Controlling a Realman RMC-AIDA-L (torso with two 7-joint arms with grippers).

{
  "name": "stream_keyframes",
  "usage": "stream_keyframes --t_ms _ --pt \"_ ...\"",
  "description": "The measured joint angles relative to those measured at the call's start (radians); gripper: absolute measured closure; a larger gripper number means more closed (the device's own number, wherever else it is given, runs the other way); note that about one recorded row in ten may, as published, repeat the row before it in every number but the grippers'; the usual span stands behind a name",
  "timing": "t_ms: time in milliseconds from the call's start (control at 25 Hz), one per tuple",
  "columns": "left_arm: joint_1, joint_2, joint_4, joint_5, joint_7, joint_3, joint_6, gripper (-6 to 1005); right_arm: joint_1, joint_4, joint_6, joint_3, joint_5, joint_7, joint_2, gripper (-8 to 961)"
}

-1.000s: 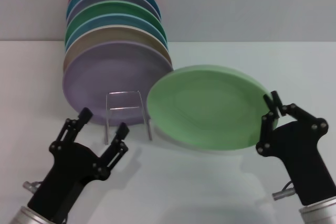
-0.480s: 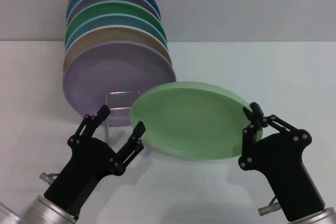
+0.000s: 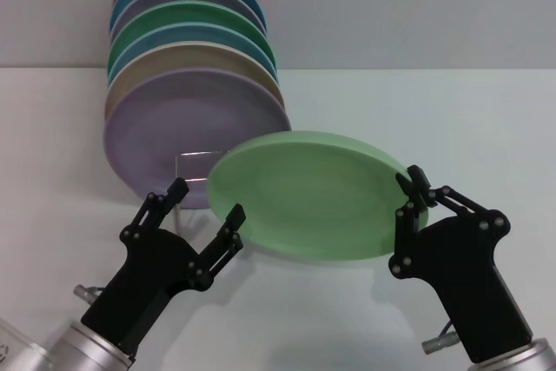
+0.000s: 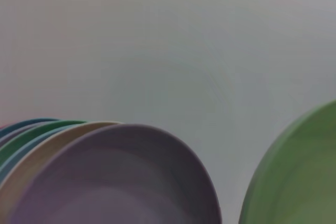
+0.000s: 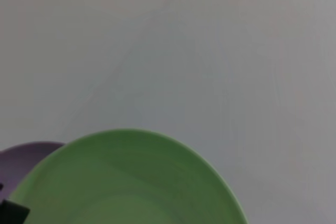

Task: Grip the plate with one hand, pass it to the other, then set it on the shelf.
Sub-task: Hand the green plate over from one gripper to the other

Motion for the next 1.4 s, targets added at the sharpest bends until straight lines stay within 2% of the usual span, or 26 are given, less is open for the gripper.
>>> stream_keyframes --t_ms 520,760,1160,1400 --pt "-0.008 0.0 0.0 -0.003 -0.002 -0.031 -0.03 170 0.011 0.0 0.002 -0.022 0.004 0.002 0.0 934" --pt "-0.003 0.001 0.0 -0.001 0.005 -0.031 -0.03 251 0.011 0.001 0.003 -0.022 0.011 0.001 0.0 935" --pt "-0.007 0.002 0.003 -0.003 0.0 -0.031 -0.03 666 0.019 0.001 0.009 -0.022 0.012 0.0 0.0 935" --pt "-0.006 0.002 0.008 -0.001 -0.001 -0.031 -0.03 689 0.02 0.001 0.009 -0.021 0.012 -0.002 0.0 935"
